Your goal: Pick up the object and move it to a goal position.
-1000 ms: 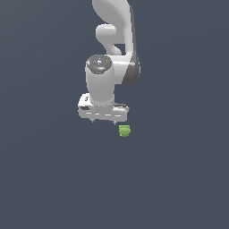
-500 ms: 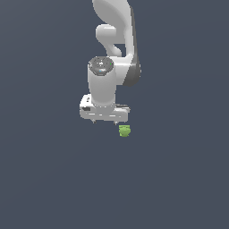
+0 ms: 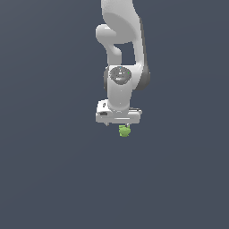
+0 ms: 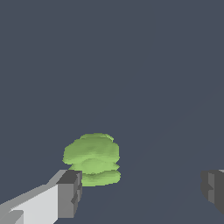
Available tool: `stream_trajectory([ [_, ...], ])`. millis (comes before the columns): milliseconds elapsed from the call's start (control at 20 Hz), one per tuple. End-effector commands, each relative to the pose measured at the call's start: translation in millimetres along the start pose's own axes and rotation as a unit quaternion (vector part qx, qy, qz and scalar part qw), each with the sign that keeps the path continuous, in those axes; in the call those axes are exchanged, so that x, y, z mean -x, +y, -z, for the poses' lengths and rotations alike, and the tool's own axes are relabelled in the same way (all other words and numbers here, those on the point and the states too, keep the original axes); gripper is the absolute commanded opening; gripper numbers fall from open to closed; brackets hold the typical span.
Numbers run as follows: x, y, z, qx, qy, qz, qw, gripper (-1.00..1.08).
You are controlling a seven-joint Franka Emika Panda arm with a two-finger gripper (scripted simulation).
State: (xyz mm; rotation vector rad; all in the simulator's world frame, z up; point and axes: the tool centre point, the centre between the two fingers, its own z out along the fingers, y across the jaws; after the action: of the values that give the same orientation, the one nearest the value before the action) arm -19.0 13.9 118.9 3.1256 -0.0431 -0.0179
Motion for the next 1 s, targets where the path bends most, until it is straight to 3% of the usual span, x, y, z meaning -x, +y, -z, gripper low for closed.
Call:
stream_trajectory([
  [0,5,-17,-11,-0.003,0.002,0.008,1.0,1.0],
  [350,14,-41,-26,-0.008,0.006,0.02,0.9998,1.0],
  [950,16,-42,-53,-0.008,0.005,0.02,0.9997,1.0],
])
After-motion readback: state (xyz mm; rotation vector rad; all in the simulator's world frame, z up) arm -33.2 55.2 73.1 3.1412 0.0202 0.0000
